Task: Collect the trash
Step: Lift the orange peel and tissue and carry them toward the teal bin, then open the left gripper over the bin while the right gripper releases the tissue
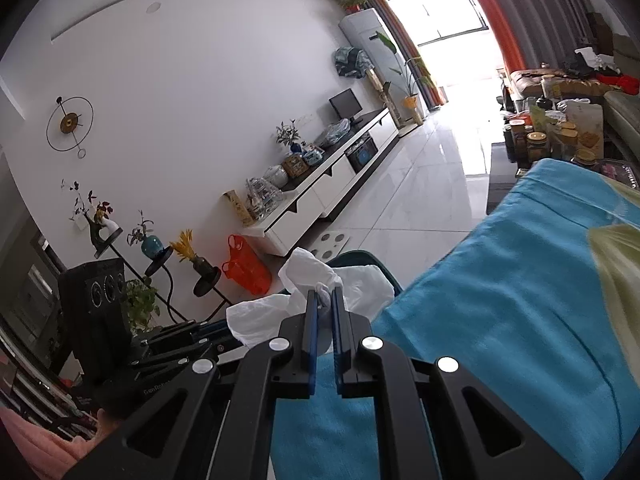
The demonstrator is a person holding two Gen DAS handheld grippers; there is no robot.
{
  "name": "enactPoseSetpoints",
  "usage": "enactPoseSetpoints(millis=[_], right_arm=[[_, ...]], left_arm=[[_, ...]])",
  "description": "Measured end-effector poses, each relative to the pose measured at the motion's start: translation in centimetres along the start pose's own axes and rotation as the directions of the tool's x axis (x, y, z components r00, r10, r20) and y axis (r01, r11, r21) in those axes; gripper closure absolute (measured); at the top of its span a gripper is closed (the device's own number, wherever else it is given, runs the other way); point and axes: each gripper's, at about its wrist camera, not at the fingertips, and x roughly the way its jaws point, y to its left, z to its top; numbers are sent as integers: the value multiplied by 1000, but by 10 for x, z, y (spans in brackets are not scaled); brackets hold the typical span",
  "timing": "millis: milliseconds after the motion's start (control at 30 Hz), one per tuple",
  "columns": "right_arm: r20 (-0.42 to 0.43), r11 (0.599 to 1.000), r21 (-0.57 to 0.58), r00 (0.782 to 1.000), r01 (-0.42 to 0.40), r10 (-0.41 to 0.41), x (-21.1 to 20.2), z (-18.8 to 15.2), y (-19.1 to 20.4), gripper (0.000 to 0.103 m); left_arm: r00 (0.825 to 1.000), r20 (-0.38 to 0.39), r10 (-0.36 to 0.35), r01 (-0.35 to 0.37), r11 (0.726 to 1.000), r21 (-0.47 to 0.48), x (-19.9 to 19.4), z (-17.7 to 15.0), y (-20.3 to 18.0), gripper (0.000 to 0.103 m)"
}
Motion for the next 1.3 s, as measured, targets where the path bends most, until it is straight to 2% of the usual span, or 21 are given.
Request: enactPoseSetpoints(millis=[333,633,967,1300], right_arm=[[-57,1000,5,998,-27,27,33,3,7,97],[-97,1000,-1,995,-23,23,55,4,14,97],[-146,1000,-7,989,11,-12,81,5,18,97],[-222,998,2,973,66,-63,113,1,15,95]], left_arm=[[997,-12,77,-77,997,-29,6,1,25,88],[994,-30,107,-109,993,-50,13,1,39,88],[986,-61,153,-157,986,-61,28,-1,41,88],[982,-106,156,-166,981,-98,50,-2,53,88]])
